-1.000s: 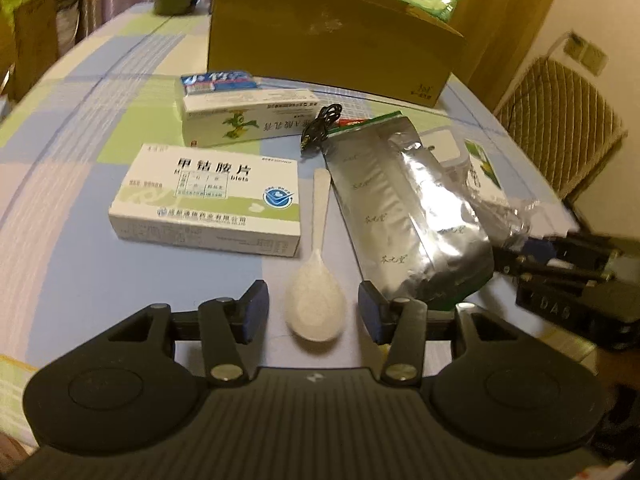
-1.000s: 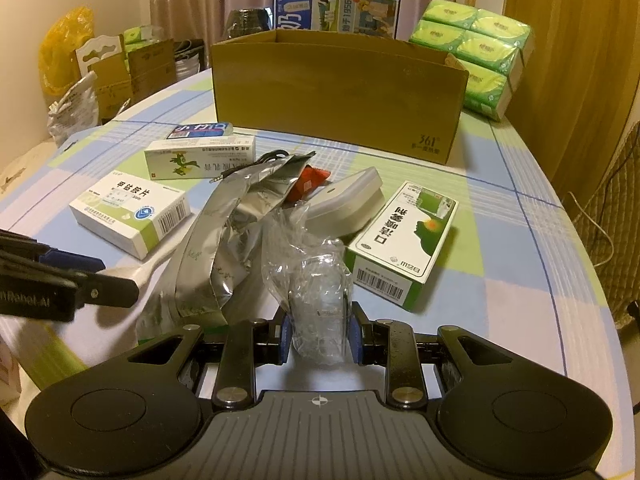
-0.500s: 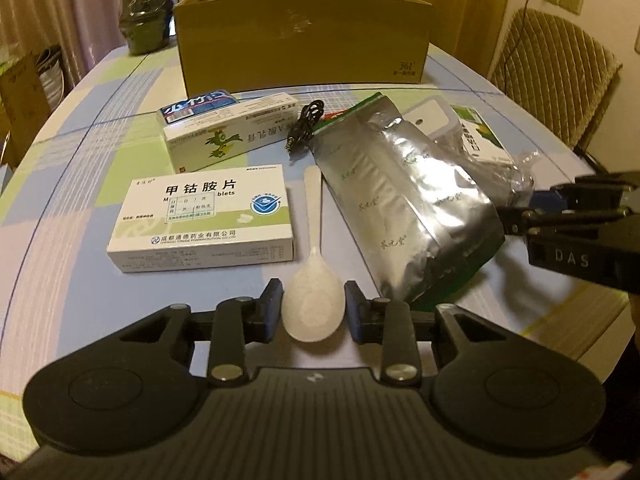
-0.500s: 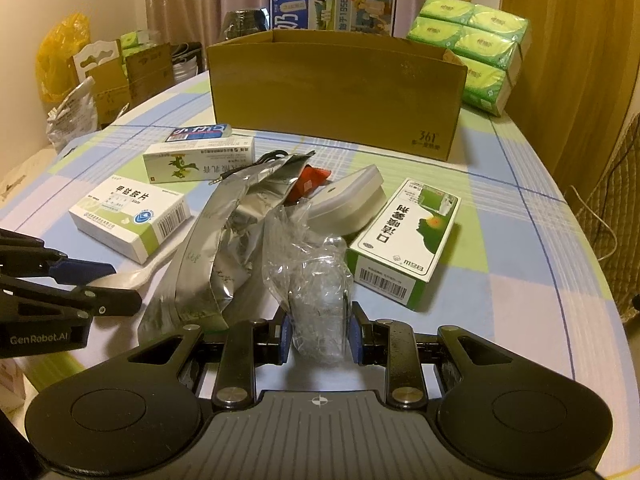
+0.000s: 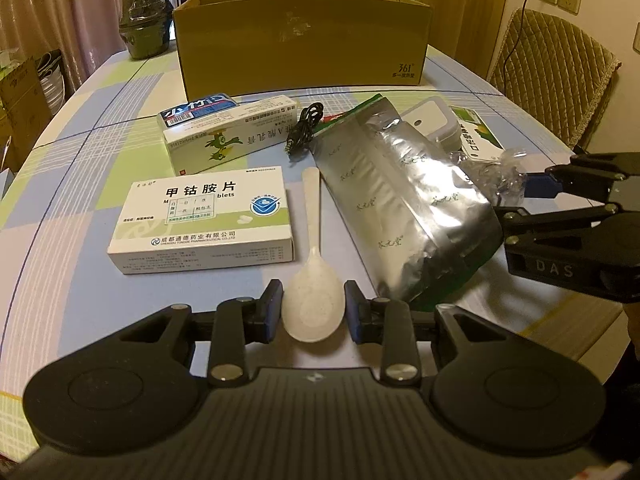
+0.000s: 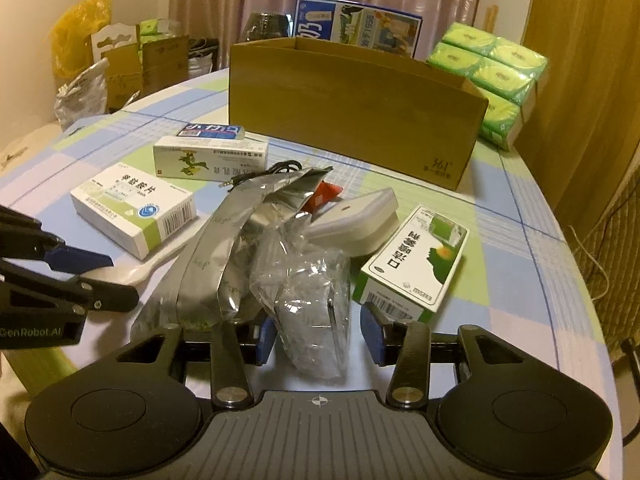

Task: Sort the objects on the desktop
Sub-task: 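Carry the spoon and foil bag to the cardboard box and release both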

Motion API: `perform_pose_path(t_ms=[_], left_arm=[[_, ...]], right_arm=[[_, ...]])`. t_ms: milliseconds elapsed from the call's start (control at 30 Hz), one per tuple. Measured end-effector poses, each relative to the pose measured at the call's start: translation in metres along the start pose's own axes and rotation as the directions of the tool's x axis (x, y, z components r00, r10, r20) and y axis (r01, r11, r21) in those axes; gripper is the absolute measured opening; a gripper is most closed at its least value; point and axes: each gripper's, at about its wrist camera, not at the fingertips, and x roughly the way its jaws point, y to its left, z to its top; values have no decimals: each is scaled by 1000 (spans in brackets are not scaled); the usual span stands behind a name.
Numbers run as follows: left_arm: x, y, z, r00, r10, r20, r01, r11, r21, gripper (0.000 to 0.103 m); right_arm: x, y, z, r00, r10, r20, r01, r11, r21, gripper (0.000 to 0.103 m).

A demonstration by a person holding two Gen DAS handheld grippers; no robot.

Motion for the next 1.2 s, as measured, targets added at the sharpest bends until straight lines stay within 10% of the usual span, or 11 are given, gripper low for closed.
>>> perform_pose_path(t_ms=[300, 1200], left_arm=[[0, 0, 1, 1000, 7, 1, -7, 1000, 8, 27], [-51, -10, 15, 995, 50, 91, -54, 998, 40, 27]], right_arm=[[0, 3, 1, 1000, 10, -5, -10, 1000, -2, 25], [-61, 5, 12, 992, 4, 123, -9, 999, 38, 22]])
